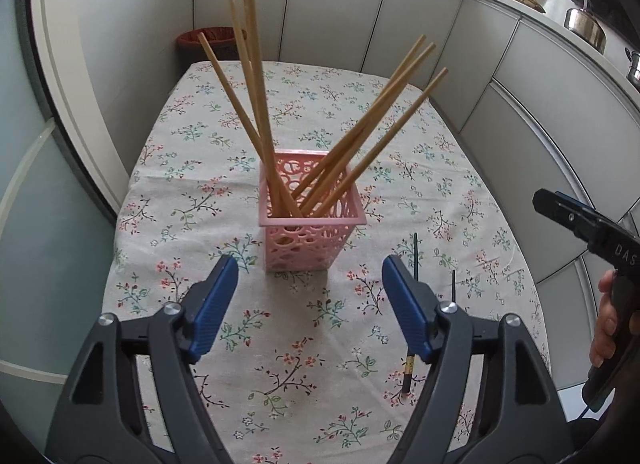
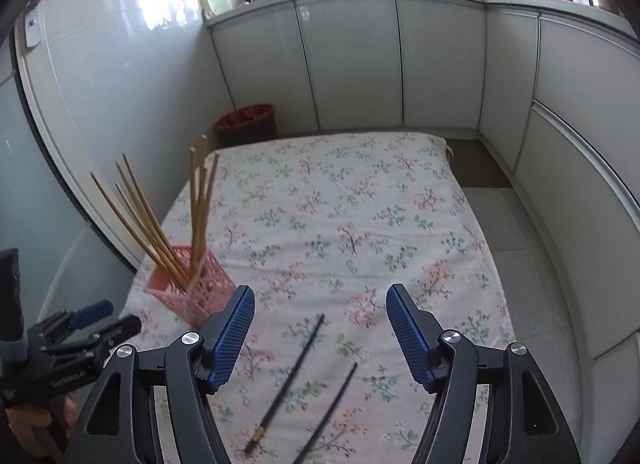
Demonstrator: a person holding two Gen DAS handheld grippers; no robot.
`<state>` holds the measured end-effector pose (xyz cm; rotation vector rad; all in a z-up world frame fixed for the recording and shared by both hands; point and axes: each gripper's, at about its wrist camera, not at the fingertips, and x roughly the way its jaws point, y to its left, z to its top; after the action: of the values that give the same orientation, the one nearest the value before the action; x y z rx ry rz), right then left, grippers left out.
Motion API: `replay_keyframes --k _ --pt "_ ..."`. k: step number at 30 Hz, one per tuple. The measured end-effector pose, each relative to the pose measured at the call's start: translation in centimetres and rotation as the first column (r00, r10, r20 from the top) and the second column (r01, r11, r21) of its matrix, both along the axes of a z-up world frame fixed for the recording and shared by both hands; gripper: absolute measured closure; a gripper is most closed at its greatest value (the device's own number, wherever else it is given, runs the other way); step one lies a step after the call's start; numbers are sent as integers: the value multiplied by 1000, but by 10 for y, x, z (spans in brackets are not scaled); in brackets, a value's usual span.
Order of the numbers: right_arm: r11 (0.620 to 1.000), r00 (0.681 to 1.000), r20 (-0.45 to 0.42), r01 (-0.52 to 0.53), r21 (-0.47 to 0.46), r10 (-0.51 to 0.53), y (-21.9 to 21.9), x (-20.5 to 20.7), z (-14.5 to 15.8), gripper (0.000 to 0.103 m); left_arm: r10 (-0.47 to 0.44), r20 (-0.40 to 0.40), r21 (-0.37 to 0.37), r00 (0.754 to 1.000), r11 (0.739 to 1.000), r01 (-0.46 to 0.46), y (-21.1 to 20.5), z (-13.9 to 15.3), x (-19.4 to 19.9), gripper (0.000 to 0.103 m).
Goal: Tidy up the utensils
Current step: 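Move both tools back toward the two black chopsticks on the cloth, then grasp a black chopstick with the left tool while the right tool grasps the other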
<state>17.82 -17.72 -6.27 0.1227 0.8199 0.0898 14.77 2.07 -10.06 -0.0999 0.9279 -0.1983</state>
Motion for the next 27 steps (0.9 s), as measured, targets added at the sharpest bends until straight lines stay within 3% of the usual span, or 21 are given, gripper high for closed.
replay_keyframes --k 5,10,21,27 --pt "999 990 -141 20 -44 -26 -12 -1 -30 32 -44 -67 49 997 998 47 -21 -16 4 27" --pt "999 958 -281 47 -7 -47 -26 6 -61 32 -90 -137 124 986 986 107 -41 -35 6 27" --pt "999 880 -476 -13 -30 -3 -4 26 -127 33 -125 -206 196 971 966 166 -54 -57 10 27" --pt "997 857 -516 -47 -60 9 11 28 -144 49 -126 -213 192 969 967 168 -54 -60 11 27"
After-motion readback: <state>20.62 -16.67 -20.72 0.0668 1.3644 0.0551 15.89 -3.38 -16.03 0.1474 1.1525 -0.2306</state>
